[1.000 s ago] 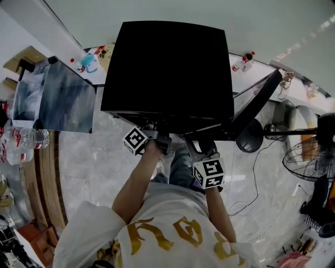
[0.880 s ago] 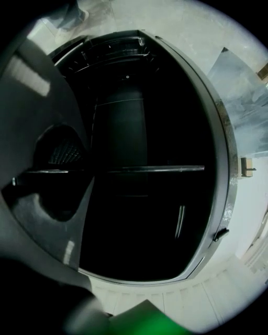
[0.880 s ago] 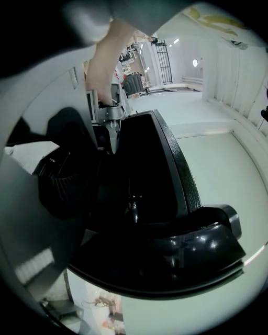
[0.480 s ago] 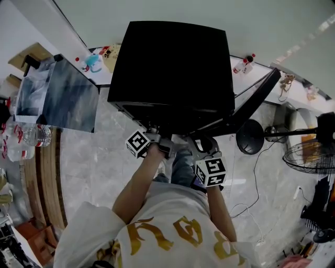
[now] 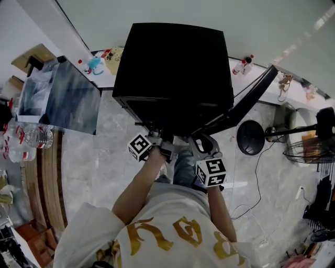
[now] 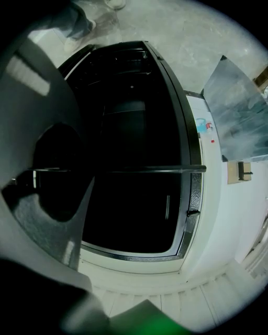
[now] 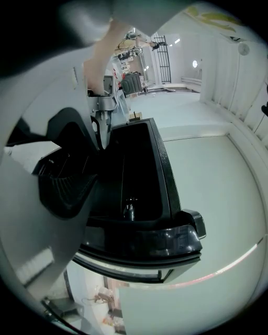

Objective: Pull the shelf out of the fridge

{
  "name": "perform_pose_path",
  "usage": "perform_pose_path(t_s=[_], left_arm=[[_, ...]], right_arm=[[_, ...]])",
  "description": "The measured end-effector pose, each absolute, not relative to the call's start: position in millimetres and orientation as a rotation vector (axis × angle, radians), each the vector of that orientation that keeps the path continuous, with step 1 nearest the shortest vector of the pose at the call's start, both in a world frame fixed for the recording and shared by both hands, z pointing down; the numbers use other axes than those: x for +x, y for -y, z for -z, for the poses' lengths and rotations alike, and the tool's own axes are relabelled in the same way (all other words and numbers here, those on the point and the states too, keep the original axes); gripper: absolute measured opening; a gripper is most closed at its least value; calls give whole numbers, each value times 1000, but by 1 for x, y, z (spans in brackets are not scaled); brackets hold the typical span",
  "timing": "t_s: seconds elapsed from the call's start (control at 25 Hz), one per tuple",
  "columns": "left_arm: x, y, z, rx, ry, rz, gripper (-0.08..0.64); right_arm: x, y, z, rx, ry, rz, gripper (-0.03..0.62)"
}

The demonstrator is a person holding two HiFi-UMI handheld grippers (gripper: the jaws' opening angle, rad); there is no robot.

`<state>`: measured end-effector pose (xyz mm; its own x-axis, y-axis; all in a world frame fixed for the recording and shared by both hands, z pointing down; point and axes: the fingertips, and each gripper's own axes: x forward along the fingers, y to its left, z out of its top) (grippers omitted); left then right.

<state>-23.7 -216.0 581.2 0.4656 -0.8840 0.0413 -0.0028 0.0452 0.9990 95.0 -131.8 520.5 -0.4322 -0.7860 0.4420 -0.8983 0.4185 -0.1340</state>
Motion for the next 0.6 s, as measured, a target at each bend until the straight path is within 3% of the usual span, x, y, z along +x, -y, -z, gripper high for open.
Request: perform_pose_path(t_s=[0.6], left_arm=[[-30,175,-584,1318,816,797,21]], right_arm=[[79,120,-514,1485,2376,-494,129]])
